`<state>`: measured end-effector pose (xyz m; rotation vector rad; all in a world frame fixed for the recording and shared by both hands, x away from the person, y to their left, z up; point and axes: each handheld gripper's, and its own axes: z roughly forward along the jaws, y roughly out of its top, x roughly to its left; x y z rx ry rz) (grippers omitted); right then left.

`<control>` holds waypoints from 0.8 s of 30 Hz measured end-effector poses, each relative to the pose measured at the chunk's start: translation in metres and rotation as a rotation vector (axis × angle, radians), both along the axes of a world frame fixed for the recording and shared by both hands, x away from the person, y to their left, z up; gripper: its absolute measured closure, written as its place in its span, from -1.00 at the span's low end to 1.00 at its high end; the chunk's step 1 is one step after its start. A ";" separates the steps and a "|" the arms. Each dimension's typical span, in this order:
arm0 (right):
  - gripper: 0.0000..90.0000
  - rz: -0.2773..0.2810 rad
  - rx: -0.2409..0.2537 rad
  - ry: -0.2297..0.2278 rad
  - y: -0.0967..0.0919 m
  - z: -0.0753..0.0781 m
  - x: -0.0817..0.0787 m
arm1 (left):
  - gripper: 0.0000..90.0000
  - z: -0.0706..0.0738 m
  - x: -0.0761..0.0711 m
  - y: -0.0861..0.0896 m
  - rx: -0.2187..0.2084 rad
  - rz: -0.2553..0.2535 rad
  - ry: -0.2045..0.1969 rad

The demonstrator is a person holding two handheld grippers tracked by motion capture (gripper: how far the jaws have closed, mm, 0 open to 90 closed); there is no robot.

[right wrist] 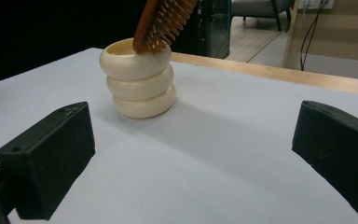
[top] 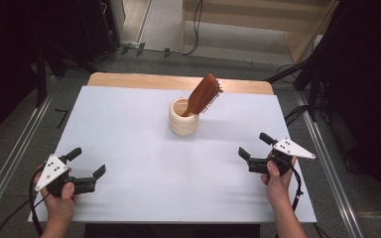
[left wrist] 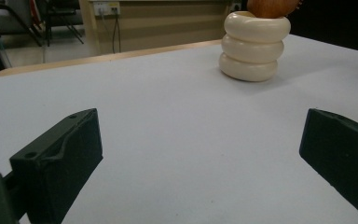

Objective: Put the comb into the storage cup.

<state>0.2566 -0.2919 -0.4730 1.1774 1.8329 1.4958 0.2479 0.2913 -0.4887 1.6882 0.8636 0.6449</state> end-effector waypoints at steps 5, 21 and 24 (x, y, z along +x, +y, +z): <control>-1.00 -0.016 0.000 0.002 -0.007 -0.002 -0.007 | -1.00 0.000 0.000 0.000 -0.001 0.001 0.001; -1.00 -0.046 0.013 0.000 -0.026 -0.009 -0.027 | -1.00 0.000 0.000 0.000 0.001 0.004 0.001; -1.00 -0.057 0.006 0.006 -0.029 -0.011 -0.031 | -1.00 0.000 0.000 0.000 0.000 0.004 0.001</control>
